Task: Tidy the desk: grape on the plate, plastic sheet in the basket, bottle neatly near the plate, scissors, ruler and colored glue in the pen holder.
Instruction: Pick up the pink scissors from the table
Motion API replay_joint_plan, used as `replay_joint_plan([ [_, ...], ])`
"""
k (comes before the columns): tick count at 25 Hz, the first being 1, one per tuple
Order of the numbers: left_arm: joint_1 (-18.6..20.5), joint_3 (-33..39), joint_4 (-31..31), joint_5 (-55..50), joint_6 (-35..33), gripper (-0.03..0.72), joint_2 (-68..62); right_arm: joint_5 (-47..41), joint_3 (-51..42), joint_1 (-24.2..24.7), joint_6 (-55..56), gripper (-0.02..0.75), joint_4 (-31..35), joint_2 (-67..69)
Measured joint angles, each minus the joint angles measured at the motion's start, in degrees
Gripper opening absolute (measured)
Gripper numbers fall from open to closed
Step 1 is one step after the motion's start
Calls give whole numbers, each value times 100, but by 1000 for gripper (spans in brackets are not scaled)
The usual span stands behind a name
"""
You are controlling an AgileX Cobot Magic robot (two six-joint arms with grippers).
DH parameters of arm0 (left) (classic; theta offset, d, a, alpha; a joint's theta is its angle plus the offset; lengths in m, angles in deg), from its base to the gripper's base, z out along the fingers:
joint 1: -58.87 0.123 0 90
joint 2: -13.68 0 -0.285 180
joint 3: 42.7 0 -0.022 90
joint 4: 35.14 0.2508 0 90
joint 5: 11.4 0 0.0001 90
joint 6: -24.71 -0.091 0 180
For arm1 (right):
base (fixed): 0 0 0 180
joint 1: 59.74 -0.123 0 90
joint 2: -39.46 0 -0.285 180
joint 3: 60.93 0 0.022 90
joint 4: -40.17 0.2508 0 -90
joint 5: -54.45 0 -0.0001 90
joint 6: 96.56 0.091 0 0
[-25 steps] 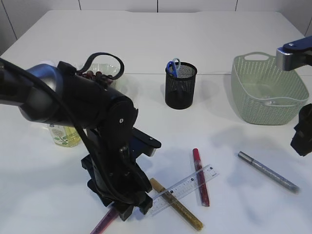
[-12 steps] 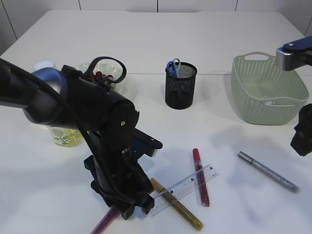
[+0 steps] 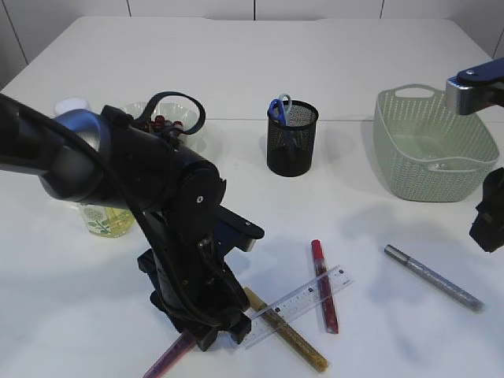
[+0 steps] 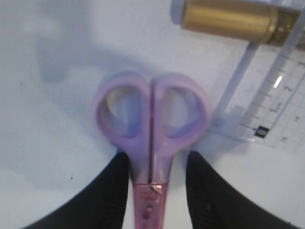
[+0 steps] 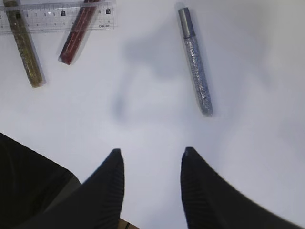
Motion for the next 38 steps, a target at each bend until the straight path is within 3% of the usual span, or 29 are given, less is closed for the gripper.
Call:
replay_joint_plan([
  [15, 0, -17, 11, 166, 0, 287, -18, 12, 0, 0, -33, 323, 0, 0],
  [21, 0, 5, 116, 218, 10, 227, -18, 12, 0, 0, -43, 323, 0, 0],
  [38, 0, 16, 146, 366, 10, 170, -18, 23, 0, 0, -55, 323, -20, 0],
])
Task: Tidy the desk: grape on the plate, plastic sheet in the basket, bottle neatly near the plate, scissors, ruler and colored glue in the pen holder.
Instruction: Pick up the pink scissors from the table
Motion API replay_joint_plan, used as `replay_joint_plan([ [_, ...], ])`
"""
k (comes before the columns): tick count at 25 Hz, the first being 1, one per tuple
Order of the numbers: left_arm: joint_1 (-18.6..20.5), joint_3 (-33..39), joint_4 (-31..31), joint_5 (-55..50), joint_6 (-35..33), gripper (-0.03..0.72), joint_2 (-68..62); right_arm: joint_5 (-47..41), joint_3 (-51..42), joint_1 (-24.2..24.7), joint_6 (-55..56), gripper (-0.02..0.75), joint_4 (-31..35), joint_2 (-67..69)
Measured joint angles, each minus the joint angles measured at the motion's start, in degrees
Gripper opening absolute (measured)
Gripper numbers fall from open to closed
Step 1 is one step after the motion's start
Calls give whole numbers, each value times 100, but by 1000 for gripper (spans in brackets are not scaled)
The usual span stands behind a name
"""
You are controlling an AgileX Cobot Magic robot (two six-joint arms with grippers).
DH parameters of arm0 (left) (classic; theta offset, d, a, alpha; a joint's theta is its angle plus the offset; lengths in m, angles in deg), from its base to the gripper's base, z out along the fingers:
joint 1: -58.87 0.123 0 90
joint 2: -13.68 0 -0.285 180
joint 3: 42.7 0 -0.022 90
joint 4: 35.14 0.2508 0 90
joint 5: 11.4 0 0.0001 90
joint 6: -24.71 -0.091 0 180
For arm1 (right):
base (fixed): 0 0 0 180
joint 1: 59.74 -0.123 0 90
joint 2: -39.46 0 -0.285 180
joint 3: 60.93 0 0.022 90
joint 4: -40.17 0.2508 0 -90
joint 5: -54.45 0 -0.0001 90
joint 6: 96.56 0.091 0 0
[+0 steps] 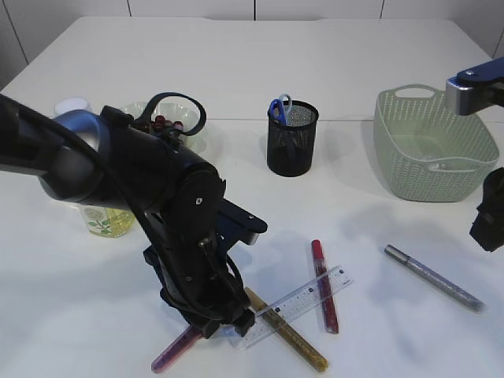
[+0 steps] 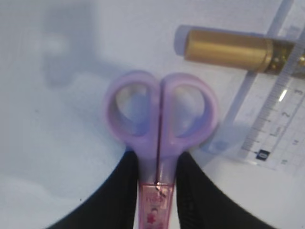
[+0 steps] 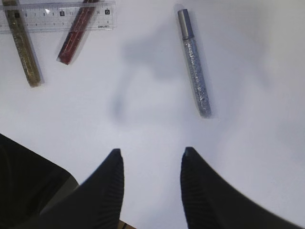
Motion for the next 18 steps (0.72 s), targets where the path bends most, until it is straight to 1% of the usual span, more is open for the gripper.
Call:
replay_joint_plan([
  [11, 0, 0, 0, 10, 0, 169, 0, 0, 0, 13, 0, 323, 0, 0],
  [18, 0, 0, 0, 46, 171, 169, 0, 0, 0, 13, 0, 323, 0, 0],
])
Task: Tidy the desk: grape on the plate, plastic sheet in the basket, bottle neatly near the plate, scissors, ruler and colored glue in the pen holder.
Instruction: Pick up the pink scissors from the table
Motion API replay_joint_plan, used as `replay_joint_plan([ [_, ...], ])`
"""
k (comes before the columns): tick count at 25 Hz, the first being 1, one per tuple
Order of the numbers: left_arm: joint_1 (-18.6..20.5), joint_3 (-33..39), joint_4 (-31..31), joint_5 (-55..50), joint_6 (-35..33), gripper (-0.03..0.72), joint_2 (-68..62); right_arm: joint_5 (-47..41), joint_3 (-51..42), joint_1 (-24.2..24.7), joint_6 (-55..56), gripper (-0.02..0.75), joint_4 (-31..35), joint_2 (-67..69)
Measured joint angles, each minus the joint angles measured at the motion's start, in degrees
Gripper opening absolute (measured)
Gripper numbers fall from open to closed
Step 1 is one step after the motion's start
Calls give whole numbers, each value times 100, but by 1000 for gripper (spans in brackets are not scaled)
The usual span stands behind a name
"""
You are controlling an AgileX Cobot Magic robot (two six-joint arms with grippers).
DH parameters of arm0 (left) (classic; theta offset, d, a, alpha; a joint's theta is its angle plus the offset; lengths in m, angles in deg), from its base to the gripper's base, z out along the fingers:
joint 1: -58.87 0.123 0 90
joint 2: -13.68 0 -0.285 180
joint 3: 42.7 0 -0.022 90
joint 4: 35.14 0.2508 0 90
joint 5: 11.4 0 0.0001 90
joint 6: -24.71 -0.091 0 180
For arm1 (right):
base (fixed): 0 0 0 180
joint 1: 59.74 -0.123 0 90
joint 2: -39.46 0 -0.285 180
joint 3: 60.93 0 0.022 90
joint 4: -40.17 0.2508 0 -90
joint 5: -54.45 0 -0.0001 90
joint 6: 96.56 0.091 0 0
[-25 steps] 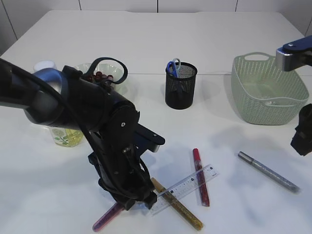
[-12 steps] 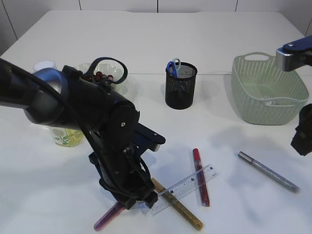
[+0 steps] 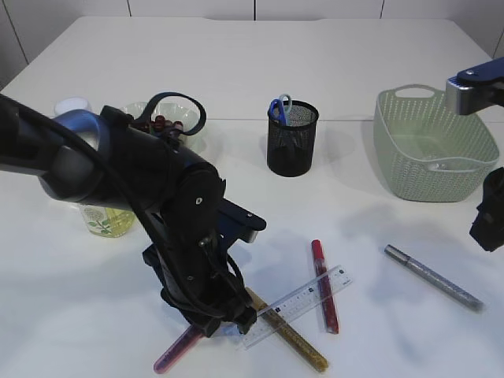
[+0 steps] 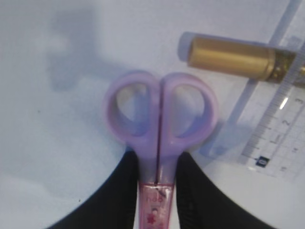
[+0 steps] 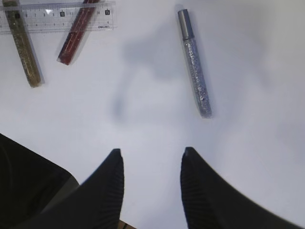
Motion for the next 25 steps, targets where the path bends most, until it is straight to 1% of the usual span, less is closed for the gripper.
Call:
replay_joint_plan([
  [6, 0, 0, 0, 65, 68, 169, 23, 0, 0, 0, 0, 323, 10, 0],
  [16, 315, 34, -30, 201, 117, 168, 88, 0, 0, 0, 0, 323, 45, 0],
  [25, 317, 44, -30, 201, 126, 168, 89, 0, 0, 0, 0, 323, 131, 0],
])
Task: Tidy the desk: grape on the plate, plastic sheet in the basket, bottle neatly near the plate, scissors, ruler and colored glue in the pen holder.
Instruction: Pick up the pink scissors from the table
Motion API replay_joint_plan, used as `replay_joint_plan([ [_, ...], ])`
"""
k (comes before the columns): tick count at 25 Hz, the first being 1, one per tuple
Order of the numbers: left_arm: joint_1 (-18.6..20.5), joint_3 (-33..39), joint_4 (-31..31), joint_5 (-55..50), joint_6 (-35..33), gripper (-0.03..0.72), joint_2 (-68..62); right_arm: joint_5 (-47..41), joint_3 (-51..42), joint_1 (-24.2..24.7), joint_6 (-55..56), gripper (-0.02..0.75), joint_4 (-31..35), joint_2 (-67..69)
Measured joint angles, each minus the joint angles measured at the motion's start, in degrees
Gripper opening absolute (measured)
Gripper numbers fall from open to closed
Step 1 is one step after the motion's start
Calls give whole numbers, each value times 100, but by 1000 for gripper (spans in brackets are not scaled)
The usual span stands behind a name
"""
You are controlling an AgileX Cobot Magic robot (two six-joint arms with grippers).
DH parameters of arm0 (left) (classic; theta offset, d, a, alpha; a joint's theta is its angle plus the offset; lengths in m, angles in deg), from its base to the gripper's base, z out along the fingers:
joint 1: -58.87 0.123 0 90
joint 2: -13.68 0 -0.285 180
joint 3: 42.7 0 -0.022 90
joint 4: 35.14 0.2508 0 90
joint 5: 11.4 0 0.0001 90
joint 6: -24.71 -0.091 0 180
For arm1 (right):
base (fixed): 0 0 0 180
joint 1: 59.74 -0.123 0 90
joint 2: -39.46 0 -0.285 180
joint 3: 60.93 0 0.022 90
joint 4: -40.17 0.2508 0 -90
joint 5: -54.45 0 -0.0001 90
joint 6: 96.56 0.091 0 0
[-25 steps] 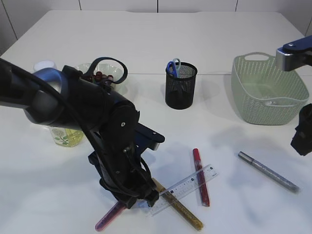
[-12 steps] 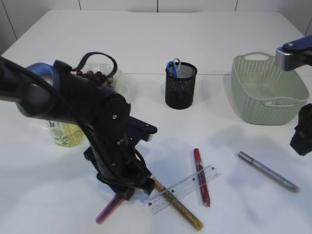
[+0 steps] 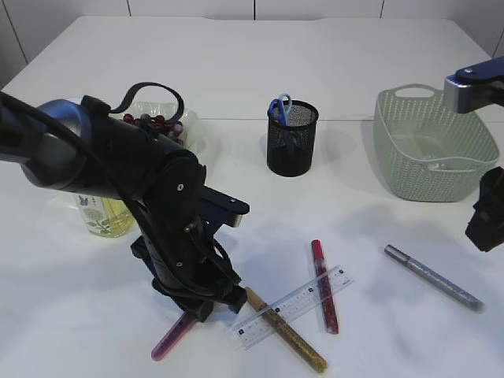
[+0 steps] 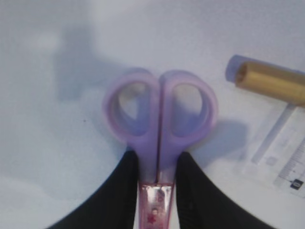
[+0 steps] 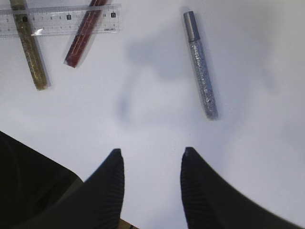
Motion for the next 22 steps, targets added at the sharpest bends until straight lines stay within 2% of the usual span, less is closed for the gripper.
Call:
replay_joint_plan([
  [22, 0, 0, 0, 0, 0, 190, 0, 12, 0, 0, 0, 323, 32, 0],
])
